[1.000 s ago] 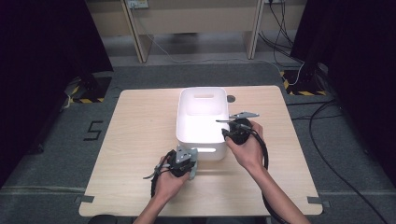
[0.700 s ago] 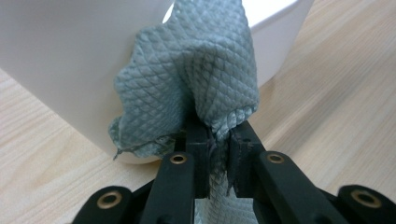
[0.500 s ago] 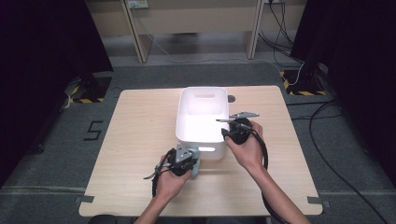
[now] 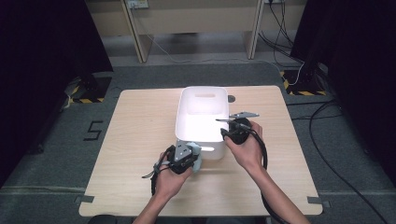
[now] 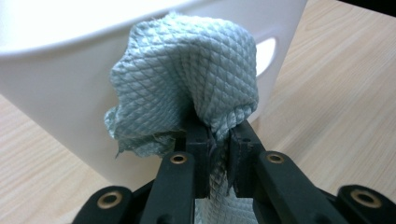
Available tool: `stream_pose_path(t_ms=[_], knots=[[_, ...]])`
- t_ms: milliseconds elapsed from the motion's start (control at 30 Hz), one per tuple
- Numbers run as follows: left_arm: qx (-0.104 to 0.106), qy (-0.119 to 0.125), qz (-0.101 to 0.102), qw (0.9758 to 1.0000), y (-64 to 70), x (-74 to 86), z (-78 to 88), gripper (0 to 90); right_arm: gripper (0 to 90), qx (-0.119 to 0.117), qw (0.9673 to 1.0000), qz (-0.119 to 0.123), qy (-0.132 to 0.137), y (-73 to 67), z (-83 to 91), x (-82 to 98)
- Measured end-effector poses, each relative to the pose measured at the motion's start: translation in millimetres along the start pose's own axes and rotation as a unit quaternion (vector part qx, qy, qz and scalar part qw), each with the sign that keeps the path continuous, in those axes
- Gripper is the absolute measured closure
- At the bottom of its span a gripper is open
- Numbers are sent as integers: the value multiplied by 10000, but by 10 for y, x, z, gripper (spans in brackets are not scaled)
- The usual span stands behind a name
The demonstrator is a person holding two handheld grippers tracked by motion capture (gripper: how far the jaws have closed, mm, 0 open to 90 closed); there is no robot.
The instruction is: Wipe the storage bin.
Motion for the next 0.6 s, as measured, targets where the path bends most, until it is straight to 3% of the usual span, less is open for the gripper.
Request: stream_pose_path(t_ms=[600], knots=[[6, 11, -107, 9999, 56, -85, 3, 809, 648, -12, 10000, 0, 0, -9, -3, -2]])
Point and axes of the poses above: each handheld gripper's, and its own axes: z roughly backward along the jaws, x roughly out of its underside, y roughly to its right, the point moved 8 cm from there along -z, roughly forward along the jaws, and after that the axes turned 7 degrees about -x, right-handed, at the moved point
